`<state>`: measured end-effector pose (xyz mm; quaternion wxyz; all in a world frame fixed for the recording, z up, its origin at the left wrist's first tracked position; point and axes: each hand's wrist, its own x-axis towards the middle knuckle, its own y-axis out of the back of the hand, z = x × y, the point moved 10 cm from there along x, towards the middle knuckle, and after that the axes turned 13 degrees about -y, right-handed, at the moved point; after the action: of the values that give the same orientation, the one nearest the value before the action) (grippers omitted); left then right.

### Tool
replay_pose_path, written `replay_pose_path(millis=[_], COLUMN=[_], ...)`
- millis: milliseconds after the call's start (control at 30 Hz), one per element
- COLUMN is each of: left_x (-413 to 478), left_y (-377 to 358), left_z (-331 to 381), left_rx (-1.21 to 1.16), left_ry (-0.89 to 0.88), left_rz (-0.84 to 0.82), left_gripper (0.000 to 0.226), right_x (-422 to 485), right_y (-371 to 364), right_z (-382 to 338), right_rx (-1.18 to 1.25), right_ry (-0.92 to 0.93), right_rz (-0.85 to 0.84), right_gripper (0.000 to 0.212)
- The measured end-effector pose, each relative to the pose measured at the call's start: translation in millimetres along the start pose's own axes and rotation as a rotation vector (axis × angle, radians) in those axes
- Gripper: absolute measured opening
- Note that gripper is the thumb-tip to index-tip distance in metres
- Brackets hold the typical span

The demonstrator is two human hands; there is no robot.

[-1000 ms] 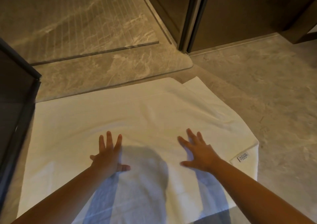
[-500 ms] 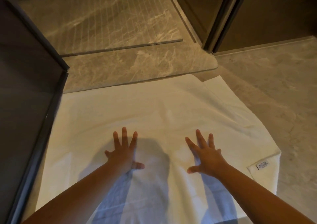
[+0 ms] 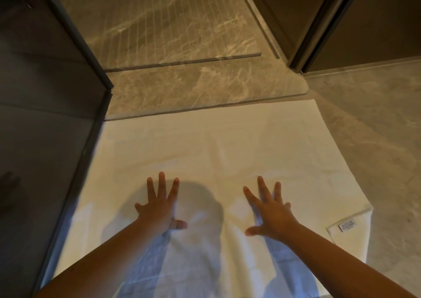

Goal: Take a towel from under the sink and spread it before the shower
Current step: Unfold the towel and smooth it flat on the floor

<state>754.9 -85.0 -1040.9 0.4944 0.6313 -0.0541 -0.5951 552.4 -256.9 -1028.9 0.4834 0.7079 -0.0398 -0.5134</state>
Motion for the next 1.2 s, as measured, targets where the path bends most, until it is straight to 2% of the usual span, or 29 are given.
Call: replay_pose_path(millis=[567, 867, 1200], left_x=[-4, 2, 6], left_y=[-1, -4, -2], left_z=[-22, -31, -35], left_rx=[-0.04, -0.022, -0.027], left_ry=[0.022, 0.006, -0.015], left_rz=[-0.007, -0.005, 0.03], left_gripper=[0.124, 0.127, 0.127], right_x=[1, -9, -9], right_y=[11, 6, 3], right_z=[-19, 21, 24], right_rx=[-0.02, 0.065, 0.071], right_ry=[0.059, -0.011, -0.012], right_rz=[0.002, 0.012, -0.006], right_gripper=[0.105, 0.105, 0.105])
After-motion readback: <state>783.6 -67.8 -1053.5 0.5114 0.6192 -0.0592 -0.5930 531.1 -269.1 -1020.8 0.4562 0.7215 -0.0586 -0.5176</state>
